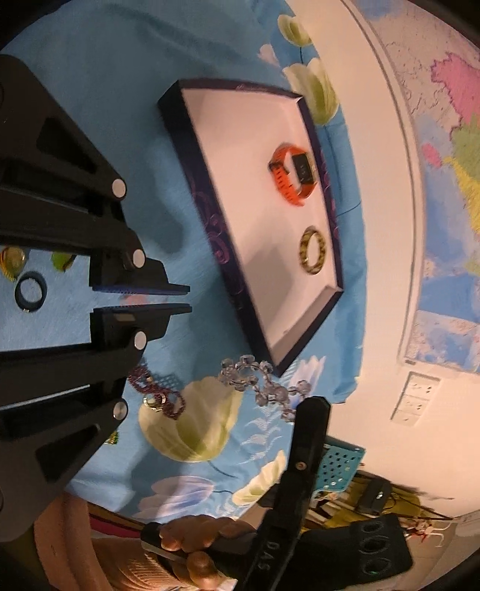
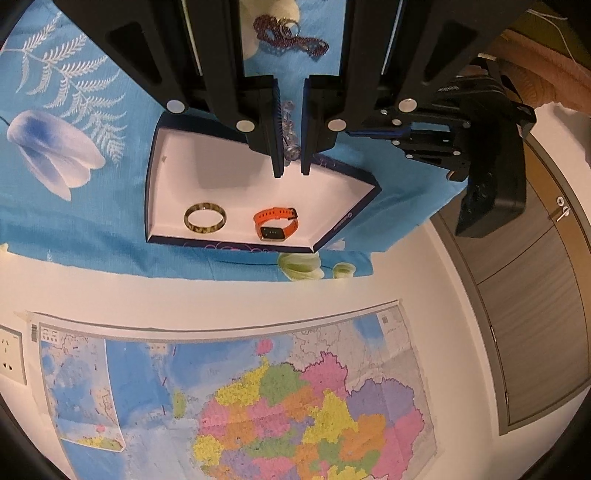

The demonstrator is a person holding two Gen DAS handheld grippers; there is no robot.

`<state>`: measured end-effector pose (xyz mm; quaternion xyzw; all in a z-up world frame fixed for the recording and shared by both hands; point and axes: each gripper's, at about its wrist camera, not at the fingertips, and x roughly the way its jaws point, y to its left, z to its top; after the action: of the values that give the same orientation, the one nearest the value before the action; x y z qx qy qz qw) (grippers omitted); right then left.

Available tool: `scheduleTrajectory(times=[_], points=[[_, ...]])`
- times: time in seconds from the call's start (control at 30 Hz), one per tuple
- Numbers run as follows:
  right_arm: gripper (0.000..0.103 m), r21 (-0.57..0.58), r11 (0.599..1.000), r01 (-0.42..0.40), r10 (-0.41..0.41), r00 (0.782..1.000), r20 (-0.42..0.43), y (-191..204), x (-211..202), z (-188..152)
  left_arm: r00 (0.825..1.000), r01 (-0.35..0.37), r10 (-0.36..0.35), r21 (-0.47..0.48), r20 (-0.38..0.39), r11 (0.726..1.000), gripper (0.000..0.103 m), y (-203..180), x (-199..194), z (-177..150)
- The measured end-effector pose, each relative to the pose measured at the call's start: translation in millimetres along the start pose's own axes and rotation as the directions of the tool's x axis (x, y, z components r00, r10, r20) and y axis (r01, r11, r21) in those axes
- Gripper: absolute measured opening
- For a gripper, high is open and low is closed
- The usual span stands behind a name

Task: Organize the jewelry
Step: 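Grasp the pink heart hair tie with the left tool while the right tool holds the crystal bracelet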

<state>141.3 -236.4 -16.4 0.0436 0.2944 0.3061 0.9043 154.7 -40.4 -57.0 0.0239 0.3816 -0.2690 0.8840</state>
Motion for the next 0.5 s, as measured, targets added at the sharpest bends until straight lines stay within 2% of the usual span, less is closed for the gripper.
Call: scheduleTrajectory(times=[0.13, 0.3, 0.5], points=[[0.007, -0.002, 1.000, -0.004, 0.004, 1.000, 0.005, 0.1, 2.7, 5.1, 1.000, -0.001, 0.001, -0.007, 0.010, 1.000, 0.006, 6.9, -5.3, 2.7], [0.007, 0.005, 1.000, -0.010, 0.010, 1.000, -0.004, -0.7, 6.3, 2.5, 1.000, -0.010, 0.010, 0.024, -0.015, 1.000, 0.038, 3.9, -0.8, -7.6], [0.007, 0.013, 1.000, -0.016, 0.016, 1.000, -0.016, -2.6, 10.2, -0.9, 0.999, -0.013, 0.015, 0.032, -0.048, 0.999, 0.048, 7.1, 2.8, -20.5]])
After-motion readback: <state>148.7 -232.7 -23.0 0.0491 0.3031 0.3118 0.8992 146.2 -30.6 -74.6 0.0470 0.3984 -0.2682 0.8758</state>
